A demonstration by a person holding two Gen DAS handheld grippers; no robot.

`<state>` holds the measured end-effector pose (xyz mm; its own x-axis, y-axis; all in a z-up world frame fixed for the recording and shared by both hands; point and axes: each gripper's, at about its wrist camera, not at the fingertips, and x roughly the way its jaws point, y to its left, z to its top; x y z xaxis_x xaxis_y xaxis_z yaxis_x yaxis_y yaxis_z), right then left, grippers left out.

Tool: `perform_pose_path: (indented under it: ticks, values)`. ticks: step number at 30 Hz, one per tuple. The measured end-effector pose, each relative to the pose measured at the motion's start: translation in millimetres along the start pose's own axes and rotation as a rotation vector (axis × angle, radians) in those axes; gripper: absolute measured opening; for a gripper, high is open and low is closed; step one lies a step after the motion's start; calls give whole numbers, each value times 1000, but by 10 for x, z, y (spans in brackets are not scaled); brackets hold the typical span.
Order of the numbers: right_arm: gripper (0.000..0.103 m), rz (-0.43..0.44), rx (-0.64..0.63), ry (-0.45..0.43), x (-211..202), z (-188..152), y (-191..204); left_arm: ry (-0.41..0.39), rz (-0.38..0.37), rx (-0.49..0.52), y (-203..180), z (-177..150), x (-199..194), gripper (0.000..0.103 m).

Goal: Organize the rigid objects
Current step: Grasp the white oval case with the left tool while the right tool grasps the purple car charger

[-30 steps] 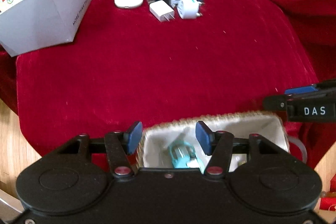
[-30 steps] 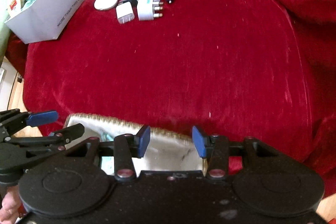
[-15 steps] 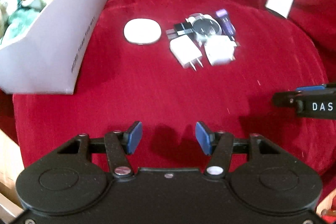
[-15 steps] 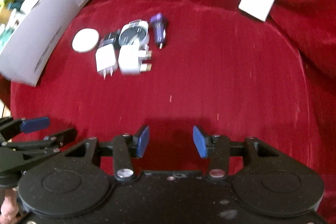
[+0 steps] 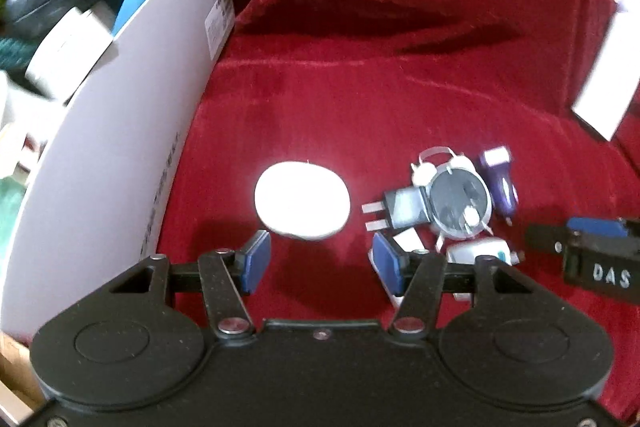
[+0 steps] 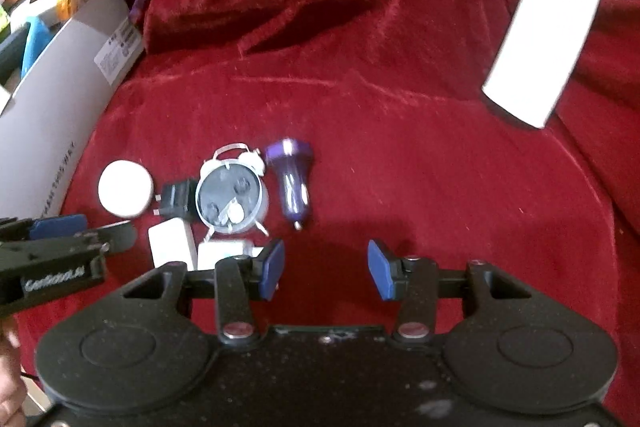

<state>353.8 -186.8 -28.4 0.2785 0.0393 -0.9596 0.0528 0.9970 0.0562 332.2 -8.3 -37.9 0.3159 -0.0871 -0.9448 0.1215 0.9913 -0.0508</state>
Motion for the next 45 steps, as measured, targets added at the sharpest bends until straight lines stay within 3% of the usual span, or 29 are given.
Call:
perform_pose_path:
  ticks: [5,9,20,22,25,27,30,35,45]
  values:
    - [46,-2,-9,-10,140,147,50,-13,36,-4,13,141,171,56]
    - [46,-3,-10,-2,256,221,66,-29,34,-1,30,190,243,68]
    - [46,-19,-22,19,497,290,143,-7,42,27,15,277,420,67]
    - [44,-25,-30,14,514,296,157,-5,41,24,28,276,440,59]
    - [37,-30,-44,8,530,295,183,-4,32,9,54,291,454,59]
    - [20,-12,-52,9,517,286,194,-9,21,-8,73,282,428,59]
    - [20,-20,-54,6,478,244,180,-24,25,7,57,225,352,58]
    - [20,-1,-31,6,333,-55,33,-55,17,40,4,-37,159,59]
    - [20,-9,3,-9,-108,-1082,-187,-129,13,104,-15,-838,-263,59]
